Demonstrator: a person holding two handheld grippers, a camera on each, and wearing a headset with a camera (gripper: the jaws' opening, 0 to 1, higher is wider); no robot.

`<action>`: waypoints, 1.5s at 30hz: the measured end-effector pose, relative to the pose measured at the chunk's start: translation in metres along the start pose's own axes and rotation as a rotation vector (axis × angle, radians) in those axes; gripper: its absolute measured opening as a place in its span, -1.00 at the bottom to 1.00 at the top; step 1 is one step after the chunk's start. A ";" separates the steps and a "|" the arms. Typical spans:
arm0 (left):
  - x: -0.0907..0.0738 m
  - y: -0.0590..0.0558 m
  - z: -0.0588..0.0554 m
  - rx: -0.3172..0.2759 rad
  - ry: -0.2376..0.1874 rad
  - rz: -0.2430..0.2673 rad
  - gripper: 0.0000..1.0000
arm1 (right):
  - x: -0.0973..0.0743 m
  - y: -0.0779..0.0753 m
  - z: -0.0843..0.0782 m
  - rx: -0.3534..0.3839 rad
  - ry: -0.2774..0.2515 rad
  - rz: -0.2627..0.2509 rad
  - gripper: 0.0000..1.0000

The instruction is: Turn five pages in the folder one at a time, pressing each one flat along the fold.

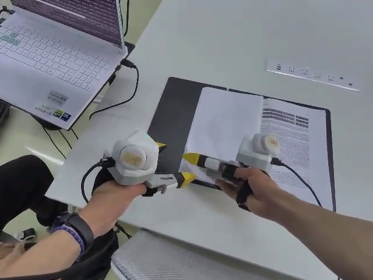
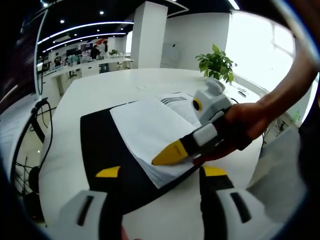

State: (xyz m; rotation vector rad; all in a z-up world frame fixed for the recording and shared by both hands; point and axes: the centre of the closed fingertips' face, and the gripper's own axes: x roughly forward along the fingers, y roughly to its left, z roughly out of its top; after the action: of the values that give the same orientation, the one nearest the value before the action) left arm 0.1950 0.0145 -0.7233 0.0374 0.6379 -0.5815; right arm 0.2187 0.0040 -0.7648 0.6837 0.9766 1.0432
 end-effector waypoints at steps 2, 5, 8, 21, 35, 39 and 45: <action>0.001 0.002 0.001 -0.001 -0.002 0.006 0.18 | -0.003 0.003 0.002 0.017 -0.011 0.018 -0.29; 0.004 0.005 0.003 -0.002 -0.002 0.008 0.14 | -0.010 0.005 0.008 0.009 -0.028 0.022 -0.29; 0.009 0.005 0.007 0.006 -0.006 0.005 0.03 | -0.016 0.003 0.014 0.004 -0.045 0.024 -0.31; 0.039 -0.003 0.009 0.043 0.014 -0.035 -0.33 | -0.068 -0.002 0.047 -0.048 -0.122 -0.027 -0.37; 0.060 -0.002 -0.031 0.050 0.115 -0.034 -0.84 | -0.094 -0.014 0.058 -0.052 -0.156 -0.075 -0.39; 0.059 0.001 -0.036 0.105 0.107 -0.030 -0.94 | -0.097 -0.019 0.058 -0.061 -0.141 -0.080 -0.39; 0.055 -0.003 -0.036 0.146 0.132 -0.022 -0.98 | -0.100 -0.023 0.060 -0.077 -0.128 -0.076 -0.44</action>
State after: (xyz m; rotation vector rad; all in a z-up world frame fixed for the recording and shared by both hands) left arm 0.2091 -0.0081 -0.7833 0.2078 0.7237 -0.6496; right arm 0.2645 -0.0989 -0.7259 0.6372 0.8414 0.9544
